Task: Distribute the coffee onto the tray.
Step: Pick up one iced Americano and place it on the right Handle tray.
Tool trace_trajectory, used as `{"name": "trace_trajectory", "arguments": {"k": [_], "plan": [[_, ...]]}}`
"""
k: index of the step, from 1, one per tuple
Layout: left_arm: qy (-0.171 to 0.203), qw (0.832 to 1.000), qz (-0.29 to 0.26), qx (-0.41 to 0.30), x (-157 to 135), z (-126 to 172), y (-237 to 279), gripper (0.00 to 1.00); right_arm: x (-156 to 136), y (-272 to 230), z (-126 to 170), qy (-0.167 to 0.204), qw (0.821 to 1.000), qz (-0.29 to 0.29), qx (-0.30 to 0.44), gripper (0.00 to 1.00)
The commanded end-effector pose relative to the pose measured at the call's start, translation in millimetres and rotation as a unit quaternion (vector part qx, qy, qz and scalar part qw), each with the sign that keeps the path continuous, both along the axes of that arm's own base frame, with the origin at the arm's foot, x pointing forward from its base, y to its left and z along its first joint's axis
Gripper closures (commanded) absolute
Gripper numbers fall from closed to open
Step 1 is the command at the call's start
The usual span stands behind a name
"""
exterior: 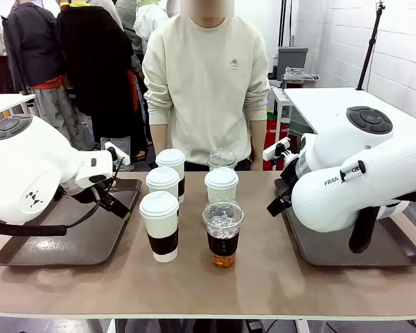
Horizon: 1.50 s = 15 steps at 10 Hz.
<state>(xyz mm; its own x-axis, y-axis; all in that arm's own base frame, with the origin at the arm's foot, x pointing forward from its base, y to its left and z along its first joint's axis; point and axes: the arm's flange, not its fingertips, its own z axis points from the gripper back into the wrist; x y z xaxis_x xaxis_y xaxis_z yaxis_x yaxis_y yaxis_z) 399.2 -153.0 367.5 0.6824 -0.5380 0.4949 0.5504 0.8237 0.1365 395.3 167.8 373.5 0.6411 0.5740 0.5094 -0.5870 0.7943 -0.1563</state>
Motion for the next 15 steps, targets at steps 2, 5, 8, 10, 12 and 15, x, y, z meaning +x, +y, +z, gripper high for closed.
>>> {"name": "trace_trajectory", "arguments": {"k": [2,5,8,10,12,15], "plan": [[0.000,1.000,0.000,0.000,0.0,0.2,0.0,0.00,0.0,0.0,0.0,0.000,1.000,0.000,0.000,0.00],[0.000,1.000,0.000,0.000,0.0,0.2,0.0,0.00,0.0,0.0,0.0,0.000,1.000,0.000,0.000,0.00],[0.000,1.000,0.000,0.000,0.0,0.2,0.0,0.00,0.0,0.0,0.0,0.000,1.000,0.000,0.000,0.00],[0.000,1.000,0.000,0.000,0.0,0.2,0.0,0.00,0.0,0.0,0.0,0.000,1.000,0.000,0.000,0.00],[0.000,1.000,0.000,0.000,0.0,0.2,0.0,0.00,0.0,0.0,0.0,0.000,1.000,0.000,0.000,0.00],[0.000,1.000,-0.001,0.000,-0.3,0.0,-0.8,0.00,0.0,-0.1,0.0,0.000,1.000,0.000,0.000,0.00]]}}
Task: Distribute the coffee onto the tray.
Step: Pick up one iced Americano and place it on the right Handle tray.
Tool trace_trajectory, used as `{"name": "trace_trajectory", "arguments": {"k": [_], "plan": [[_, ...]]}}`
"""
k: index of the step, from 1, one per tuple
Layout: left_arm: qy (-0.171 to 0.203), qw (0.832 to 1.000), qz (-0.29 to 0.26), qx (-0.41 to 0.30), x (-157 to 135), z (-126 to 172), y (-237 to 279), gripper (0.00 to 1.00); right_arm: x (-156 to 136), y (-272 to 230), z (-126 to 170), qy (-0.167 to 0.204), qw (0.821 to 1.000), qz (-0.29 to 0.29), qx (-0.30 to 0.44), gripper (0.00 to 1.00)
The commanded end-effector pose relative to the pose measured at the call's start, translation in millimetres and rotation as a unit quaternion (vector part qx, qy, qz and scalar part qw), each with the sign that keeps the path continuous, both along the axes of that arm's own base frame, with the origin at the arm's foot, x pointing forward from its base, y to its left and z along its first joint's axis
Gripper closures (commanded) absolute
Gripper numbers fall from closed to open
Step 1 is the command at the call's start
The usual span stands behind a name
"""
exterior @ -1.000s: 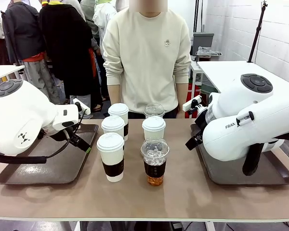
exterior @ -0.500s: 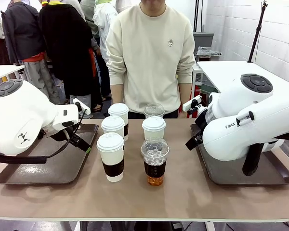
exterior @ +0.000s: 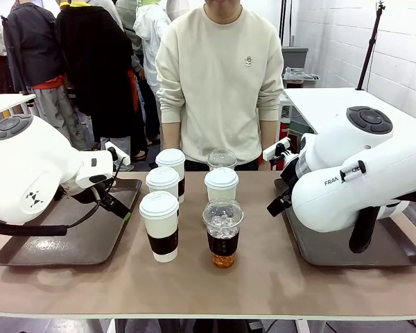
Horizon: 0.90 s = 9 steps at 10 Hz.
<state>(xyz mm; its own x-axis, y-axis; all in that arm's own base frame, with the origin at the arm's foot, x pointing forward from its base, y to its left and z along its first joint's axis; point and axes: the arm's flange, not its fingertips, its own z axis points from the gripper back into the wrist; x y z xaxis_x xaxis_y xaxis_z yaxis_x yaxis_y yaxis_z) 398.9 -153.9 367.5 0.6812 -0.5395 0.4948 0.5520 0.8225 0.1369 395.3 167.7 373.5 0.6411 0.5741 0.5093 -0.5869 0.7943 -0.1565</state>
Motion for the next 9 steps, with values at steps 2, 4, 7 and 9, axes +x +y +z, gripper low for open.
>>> {"name": "trace_trajectory", "arguments": {"k": [2,4,7,9], "plan": [[-0.021,1.000,-0.005,-0.016,-5,30,10,0.00,0,-10,27,-0.009,0.999,0.002,0.033,0.00],[-0.037,0.997,-0.032,-0.054,-12,60,25,0.00,-6,-22,54,-0.002,0.996,0.026,0.087,0.00],[-0.049,0.992,-0.081,-0.085,-20,95,56,0.00,-19,-43,87,-0.011,0.989,0.063,0.135,0.00],[-0.053,0.987,-0.112,-0.099,-27,108,72,0.00,-26,-59,95,-0.023,0.986,0.068,0.149,0.00]]}}
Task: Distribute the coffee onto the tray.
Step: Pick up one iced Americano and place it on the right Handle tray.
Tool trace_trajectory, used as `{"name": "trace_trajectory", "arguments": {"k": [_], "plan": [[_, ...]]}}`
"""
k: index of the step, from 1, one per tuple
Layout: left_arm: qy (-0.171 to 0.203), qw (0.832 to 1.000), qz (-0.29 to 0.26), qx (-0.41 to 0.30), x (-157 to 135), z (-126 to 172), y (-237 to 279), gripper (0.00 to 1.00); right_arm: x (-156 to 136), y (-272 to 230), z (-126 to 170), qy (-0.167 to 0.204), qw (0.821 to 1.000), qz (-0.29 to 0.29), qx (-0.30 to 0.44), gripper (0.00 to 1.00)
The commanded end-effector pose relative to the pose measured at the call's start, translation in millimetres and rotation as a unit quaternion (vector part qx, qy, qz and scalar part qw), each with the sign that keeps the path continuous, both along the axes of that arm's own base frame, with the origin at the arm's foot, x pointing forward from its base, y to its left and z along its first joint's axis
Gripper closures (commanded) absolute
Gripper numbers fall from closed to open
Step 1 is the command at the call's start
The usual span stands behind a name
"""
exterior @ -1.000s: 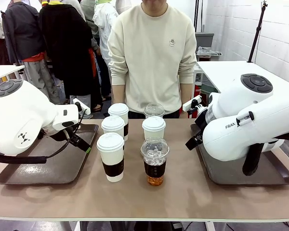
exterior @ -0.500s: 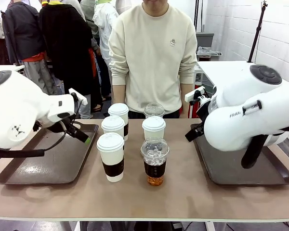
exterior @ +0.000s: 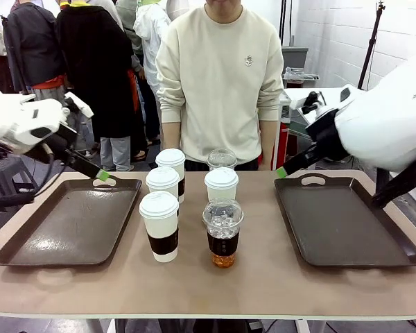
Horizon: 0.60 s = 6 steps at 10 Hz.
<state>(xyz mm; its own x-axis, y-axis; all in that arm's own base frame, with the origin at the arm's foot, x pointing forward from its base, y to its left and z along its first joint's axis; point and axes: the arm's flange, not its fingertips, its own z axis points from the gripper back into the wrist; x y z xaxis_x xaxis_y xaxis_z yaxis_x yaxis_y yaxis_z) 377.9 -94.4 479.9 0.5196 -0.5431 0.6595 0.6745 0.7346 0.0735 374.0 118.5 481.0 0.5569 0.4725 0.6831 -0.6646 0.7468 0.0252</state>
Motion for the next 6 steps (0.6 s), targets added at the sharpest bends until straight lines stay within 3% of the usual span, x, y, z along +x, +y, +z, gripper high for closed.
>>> {"name": "trace_trajectory", "arguments": {"k": [1,6], "plan": [[-0.004,0.999,-0.033,-0.020,-11,-2,22,0.00,-7,-18,-10,-0.005,1.000,0.008,0.022,0.00],[-0.017,0.997,-0.009,-0.074,-19,-8,53,0.00,-12,-44,-12,-0.010,0.999,-0.002,0.044,0.00]]}}
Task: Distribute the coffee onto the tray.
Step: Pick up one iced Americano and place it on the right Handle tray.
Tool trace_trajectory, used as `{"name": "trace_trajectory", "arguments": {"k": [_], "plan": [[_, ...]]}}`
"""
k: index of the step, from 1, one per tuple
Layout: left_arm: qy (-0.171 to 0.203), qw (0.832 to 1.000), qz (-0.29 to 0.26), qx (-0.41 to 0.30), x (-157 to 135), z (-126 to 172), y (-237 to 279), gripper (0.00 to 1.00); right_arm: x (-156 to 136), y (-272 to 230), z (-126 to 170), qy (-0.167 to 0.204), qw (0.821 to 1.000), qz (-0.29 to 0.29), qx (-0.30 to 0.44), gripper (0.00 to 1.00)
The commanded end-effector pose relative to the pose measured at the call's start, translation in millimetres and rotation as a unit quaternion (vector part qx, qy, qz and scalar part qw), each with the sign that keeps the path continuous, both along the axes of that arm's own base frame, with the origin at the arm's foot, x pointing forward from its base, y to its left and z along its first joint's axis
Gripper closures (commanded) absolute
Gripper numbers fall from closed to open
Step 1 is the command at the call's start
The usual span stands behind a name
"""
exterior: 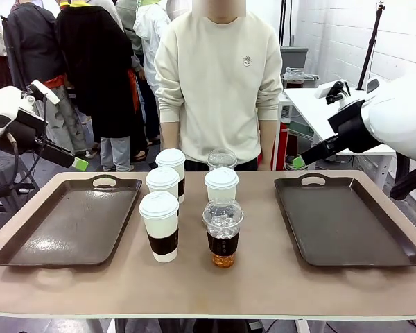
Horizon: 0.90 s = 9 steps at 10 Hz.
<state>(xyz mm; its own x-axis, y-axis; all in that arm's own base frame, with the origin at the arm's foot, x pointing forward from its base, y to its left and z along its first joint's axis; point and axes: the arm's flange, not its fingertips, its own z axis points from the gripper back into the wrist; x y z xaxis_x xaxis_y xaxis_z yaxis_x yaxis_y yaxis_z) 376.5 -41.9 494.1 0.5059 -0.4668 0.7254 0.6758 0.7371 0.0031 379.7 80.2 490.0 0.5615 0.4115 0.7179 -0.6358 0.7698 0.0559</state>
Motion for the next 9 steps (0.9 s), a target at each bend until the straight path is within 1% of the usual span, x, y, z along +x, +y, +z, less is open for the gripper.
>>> {"name": "trace_trajectory", "arguments": {"k": [1,2,3,4,9], "plan": [[-0.012,1.000,-0.004,-0.025,-17,-21,1,0.00,-18,-7,-23,0.000,1.000,0.019,0.019,0.00],[-0.013,1.000,-0.002,-0.024,-17,-22,2,0.00,-17,-7,-26,0.001,1.000,0.022,0.019,0.00],[-0.010,1.000,0.019,-0.015,-16,-24,2,0.00,-18,-6,-26,0.001,1.000,0.016,0.016,0.00],[0.002,1.000,0.008,-0.011,1,0,3,0.00,2,-4,-2,0.002,1.000,0.000,0.003,0.00],[0.002,1.000,0.008,-0.011,1,0,3,0.00,2,-4,-2,0.002,1.000,0.000,0.003,0.00]]}}
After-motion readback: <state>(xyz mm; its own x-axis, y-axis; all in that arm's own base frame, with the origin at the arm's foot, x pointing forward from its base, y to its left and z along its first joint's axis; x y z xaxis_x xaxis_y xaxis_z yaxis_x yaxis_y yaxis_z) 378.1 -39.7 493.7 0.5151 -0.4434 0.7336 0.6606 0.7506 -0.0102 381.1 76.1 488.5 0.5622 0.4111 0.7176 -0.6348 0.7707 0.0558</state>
